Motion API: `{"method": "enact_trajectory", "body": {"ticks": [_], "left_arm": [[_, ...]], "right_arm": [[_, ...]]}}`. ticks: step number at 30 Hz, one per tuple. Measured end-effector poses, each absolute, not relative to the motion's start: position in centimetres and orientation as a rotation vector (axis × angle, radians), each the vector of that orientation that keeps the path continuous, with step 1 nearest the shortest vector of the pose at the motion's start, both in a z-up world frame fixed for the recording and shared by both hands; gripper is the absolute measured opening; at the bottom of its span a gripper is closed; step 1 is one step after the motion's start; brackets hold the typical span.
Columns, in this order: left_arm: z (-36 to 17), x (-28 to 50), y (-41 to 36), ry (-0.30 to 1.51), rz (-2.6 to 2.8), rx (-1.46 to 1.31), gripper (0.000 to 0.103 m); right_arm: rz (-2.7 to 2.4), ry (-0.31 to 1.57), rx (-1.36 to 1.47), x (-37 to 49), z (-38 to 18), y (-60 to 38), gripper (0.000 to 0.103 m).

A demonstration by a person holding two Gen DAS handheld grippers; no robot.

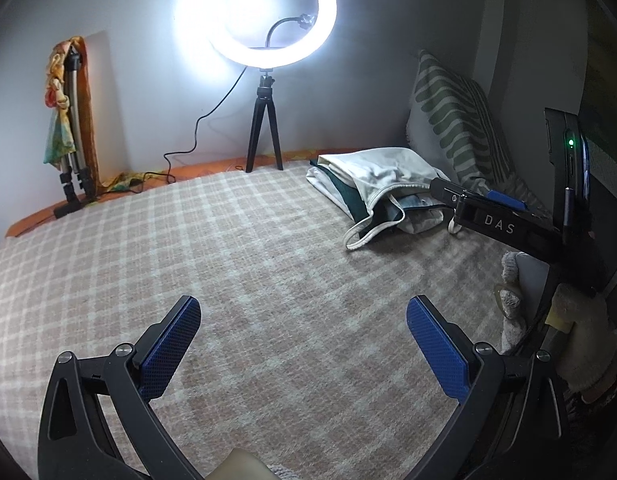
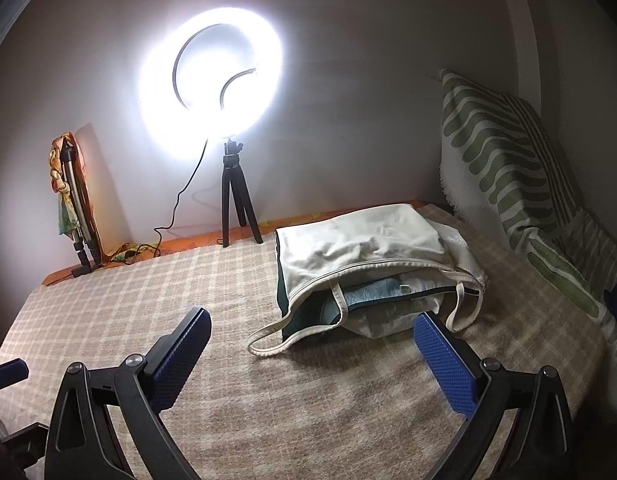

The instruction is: Fold small clothes

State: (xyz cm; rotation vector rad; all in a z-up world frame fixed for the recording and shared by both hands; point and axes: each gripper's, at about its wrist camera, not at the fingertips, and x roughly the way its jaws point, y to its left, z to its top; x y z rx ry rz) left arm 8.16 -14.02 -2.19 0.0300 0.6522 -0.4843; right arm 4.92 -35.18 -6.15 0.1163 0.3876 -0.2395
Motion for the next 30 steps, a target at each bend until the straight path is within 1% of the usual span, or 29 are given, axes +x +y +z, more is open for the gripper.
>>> {"method": "enact_trajectory", "body": {"ticks": [30], "left_arm": [[-2.09,7.97,-13.64,0.642,-0.465,0.025,0.103]], "right_arm": [[-0.239,0.391,0.096,5.03,-6.48,-34.61,0.103]]}}
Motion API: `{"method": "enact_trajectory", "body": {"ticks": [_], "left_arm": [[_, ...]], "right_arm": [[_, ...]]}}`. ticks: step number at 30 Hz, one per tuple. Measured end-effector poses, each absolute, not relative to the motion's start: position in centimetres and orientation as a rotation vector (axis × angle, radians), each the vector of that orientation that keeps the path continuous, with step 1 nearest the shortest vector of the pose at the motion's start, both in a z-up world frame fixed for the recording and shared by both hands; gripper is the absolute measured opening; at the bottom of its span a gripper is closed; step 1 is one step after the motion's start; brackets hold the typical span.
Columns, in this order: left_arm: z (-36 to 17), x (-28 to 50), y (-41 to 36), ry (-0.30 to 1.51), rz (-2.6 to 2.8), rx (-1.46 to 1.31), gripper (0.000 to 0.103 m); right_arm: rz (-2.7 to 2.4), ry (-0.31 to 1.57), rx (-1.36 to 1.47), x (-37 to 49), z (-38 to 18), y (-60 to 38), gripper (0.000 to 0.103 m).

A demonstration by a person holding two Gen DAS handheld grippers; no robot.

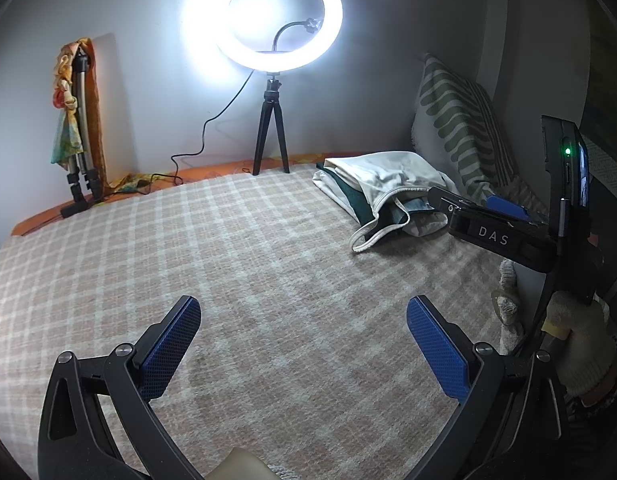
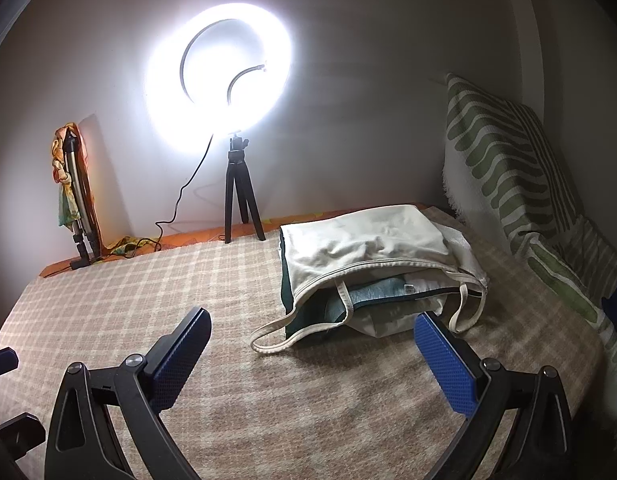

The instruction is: Fold small clothes

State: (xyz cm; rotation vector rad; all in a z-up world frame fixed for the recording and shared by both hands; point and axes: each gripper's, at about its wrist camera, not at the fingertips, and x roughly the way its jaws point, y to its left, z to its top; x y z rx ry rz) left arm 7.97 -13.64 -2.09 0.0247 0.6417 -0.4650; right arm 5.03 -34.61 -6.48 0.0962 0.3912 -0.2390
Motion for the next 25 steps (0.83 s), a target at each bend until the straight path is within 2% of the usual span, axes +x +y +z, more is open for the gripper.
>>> {"method": "enact_trajectory", "body": {"ticks": [25], "left_arm": [[-2.15,7.9,-13.54,0.648,-0.438,0.022,0.103]], "right_arm": [[-0.229,0.401,0.09,5.11,-6.72,-34.33,0.103]]}}
